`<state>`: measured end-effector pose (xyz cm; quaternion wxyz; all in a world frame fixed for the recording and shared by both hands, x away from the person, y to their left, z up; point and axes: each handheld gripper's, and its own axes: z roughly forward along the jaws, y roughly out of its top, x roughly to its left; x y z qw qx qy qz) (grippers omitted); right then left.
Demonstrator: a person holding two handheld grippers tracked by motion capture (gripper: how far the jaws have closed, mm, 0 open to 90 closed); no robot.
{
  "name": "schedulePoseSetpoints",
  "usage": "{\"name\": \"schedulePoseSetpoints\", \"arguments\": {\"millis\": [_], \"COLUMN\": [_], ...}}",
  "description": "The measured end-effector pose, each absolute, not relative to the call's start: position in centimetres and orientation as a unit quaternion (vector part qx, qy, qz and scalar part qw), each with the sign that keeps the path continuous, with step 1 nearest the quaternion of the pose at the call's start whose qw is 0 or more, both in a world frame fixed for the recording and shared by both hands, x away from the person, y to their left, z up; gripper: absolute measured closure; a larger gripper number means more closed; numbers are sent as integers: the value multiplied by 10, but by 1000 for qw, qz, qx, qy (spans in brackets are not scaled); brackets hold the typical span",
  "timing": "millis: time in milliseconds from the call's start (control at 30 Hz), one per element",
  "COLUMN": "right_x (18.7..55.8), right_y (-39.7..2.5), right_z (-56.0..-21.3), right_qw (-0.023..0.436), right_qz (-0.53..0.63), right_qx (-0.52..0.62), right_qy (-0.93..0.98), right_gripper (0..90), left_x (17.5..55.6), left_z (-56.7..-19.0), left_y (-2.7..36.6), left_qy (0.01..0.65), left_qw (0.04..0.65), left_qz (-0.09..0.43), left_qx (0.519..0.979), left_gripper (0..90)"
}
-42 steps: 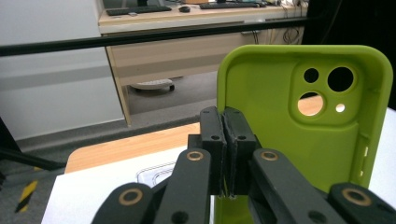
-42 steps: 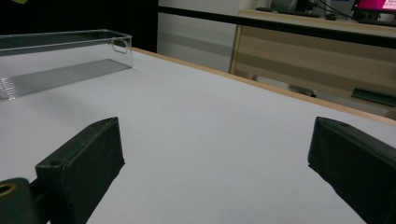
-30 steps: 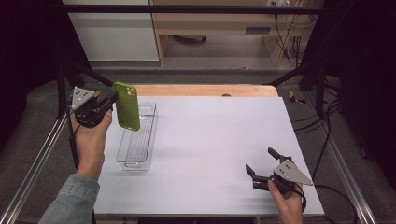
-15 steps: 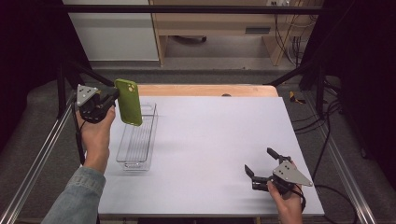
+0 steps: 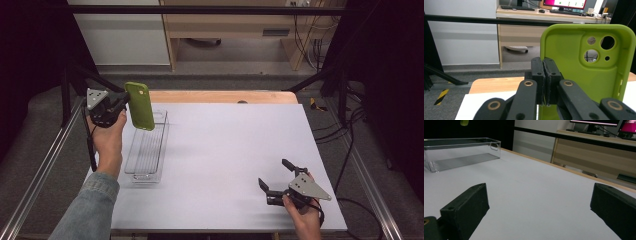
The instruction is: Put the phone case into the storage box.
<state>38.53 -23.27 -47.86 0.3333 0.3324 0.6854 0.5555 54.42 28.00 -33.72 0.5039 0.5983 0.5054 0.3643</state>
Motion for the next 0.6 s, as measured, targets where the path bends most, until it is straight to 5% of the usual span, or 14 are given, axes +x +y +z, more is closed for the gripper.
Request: {"name": "schedulePoseSetpoints", "arguments": {"millis": [600], "right_x": [385], "right_y": [-230], "right_z": [-478], "right_qw": [334], "right_qz": [561], "right_qx": [333], "right_qy": [681], "right_gripper": [20], "left_x": [553], "left_z": [-342], "left_y": [273], "left_qy": [519], "left_qw": [516], "left_qz": [345], "left_qx": [587], "left_gripper": [876]}}
